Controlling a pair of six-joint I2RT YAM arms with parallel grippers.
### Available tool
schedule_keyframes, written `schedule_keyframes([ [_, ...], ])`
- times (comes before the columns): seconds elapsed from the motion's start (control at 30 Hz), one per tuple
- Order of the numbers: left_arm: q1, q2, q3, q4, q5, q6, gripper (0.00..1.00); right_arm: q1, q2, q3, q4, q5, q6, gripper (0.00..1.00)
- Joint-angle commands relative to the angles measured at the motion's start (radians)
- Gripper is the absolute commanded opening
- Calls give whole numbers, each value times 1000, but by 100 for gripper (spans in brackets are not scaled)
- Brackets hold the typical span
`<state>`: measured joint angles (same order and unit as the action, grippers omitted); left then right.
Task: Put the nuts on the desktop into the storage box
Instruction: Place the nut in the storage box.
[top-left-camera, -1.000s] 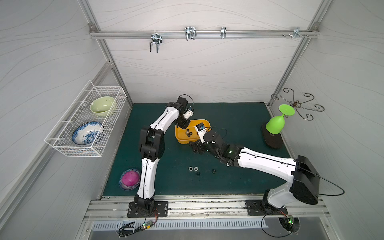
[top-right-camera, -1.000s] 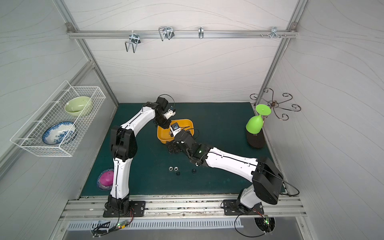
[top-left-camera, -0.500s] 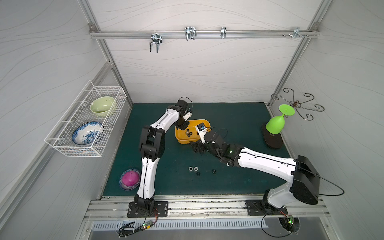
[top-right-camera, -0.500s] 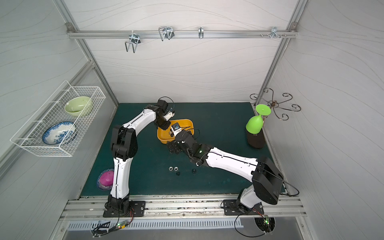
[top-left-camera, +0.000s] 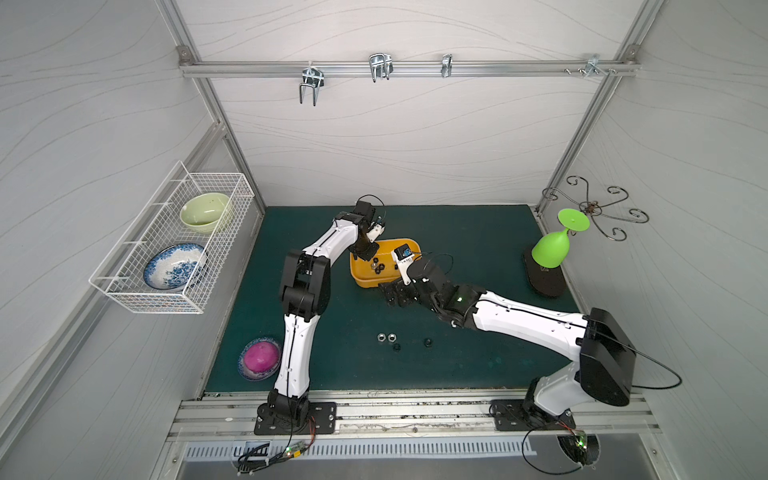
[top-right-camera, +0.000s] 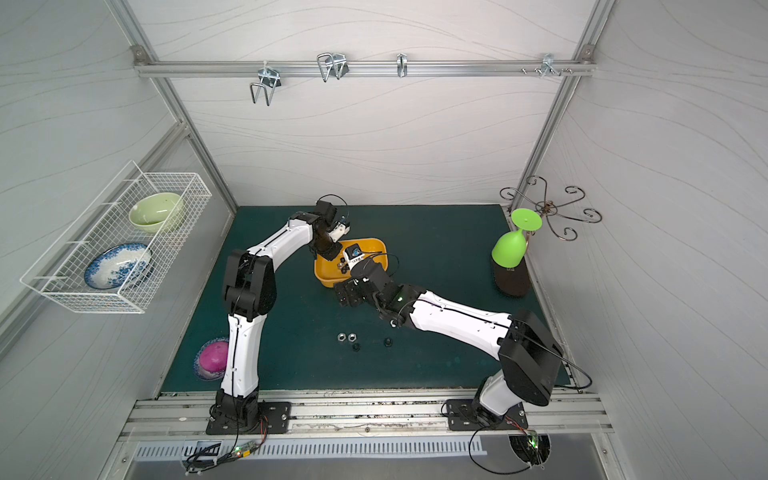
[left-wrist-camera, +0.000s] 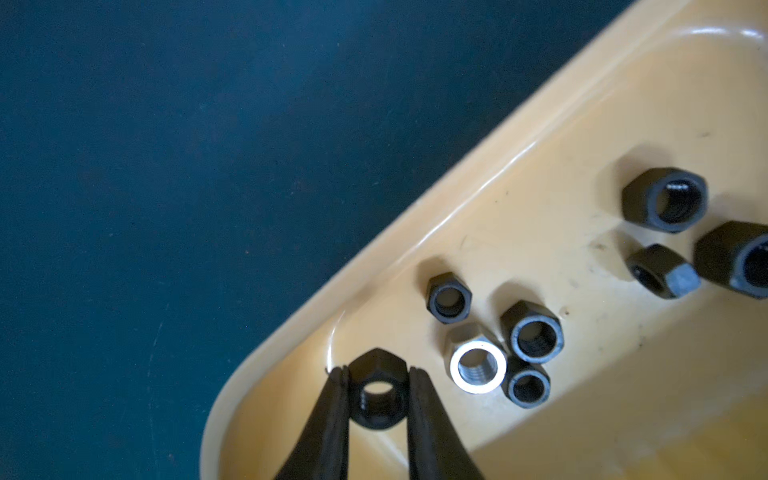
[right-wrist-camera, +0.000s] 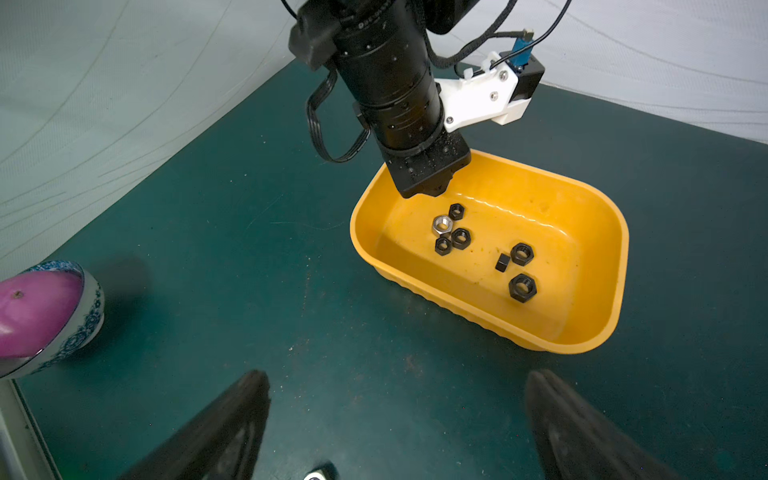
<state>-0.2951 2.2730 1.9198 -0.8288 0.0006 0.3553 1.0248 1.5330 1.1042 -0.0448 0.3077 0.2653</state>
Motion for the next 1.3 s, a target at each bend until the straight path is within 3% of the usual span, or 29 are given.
schedule_keyframes([
  [0.0, 5, 28, -1, 23, 16, 0, 14, -9, 10, 25, -28, -38, 13, 99],
  [0.6, 11, -2, -25, 55, 34, 6, 35, -17, -10, 51, -52, -56, -51, 99],
  [0.97, 11, -67, -12, 21, 54, 14, 35, -17, -42, 58, -96, -56, -101, 99],
  [1.27, 11, -254, -28, -45, 135, -21, 36, -17, -84, 111, -276, -112, -95, 99],
])
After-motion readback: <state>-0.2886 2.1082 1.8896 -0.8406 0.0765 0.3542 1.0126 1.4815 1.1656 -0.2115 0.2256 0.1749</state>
